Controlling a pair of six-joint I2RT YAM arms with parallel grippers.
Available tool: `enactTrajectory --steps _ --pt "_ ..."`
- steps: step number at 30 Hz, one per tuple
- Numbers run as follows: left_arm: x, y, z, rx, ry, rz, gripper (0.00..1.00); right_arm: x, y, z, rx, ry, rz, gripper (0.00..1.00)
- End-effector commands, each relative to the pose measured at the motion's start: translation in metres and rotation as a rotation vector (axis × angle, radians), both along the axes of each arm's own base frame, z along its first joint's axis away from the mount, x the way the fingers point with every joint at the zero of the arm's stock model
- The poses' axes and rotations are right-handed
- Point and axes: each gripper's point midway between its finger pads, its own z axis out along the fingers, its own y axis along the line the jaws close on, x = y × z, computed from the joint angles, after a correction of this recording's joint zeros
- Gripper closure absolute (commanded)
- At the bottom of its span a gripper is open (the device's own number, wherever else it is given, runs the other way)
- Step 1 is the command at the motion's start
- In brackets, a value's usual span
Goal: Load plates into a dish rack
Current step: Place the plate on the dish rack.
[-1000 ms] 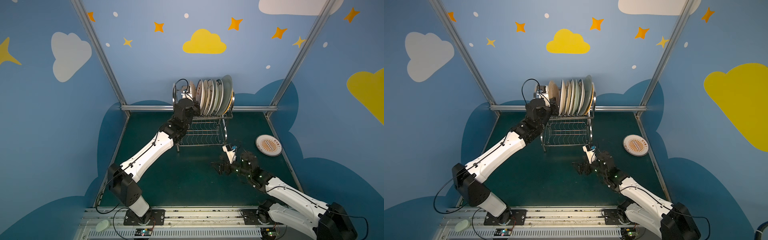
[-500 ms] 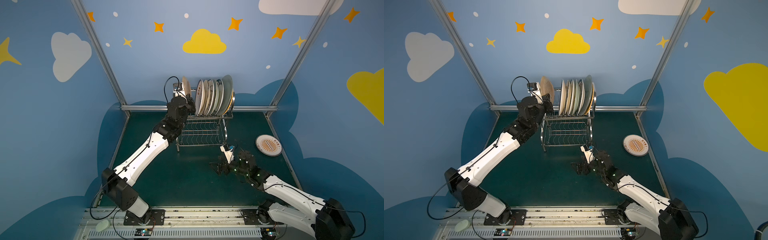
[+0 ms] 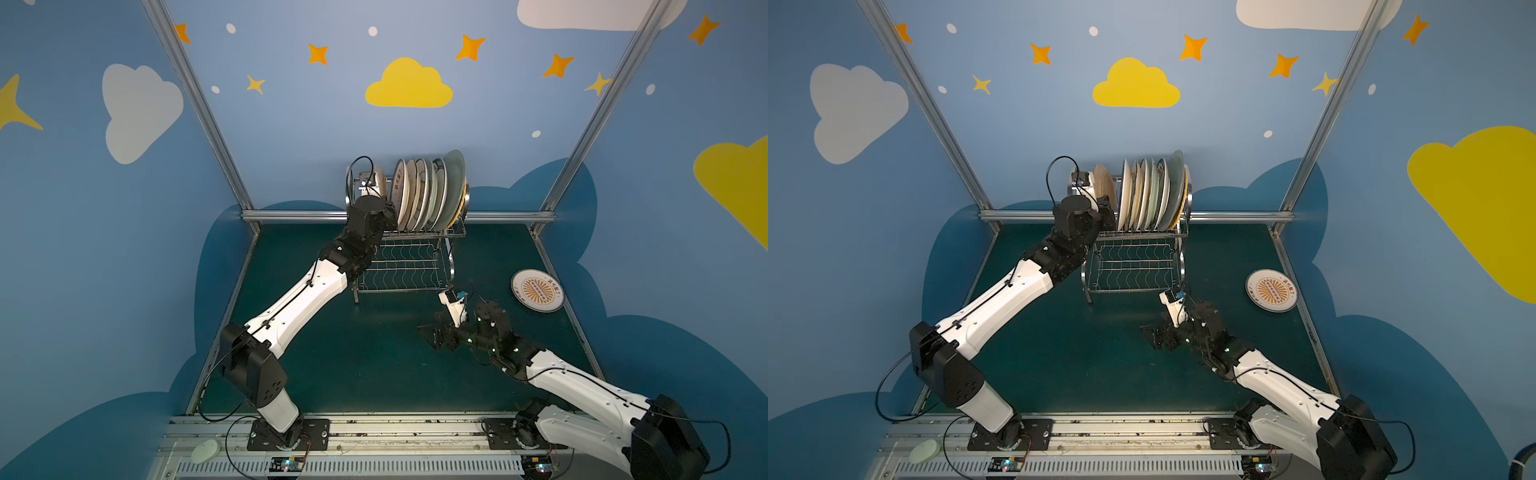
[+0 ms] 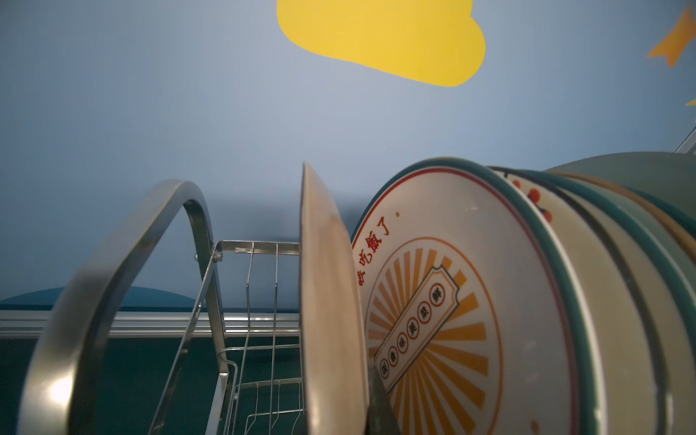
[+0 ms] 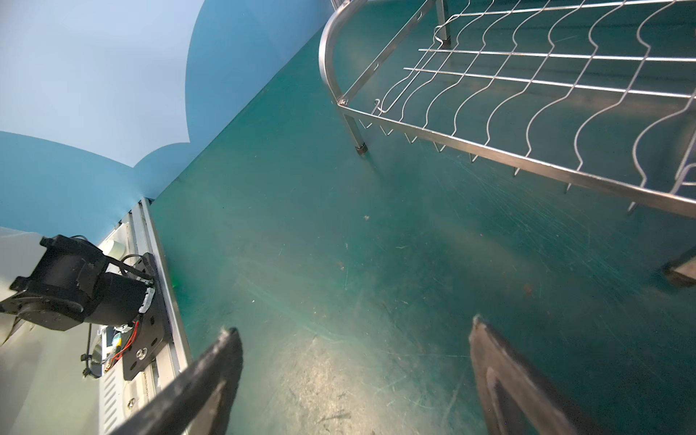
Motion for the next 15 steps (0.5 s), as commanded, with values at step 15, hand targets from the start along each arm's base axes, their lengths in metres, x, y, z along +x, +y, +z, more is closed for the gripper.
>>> enactTrajectory --steps 15 --pt "-0.003 -0.014 0.035 0.004 -0.113 0.013 0.91 0.002 0.006 0.010 -0.004 -0.031 0.016 0.08"
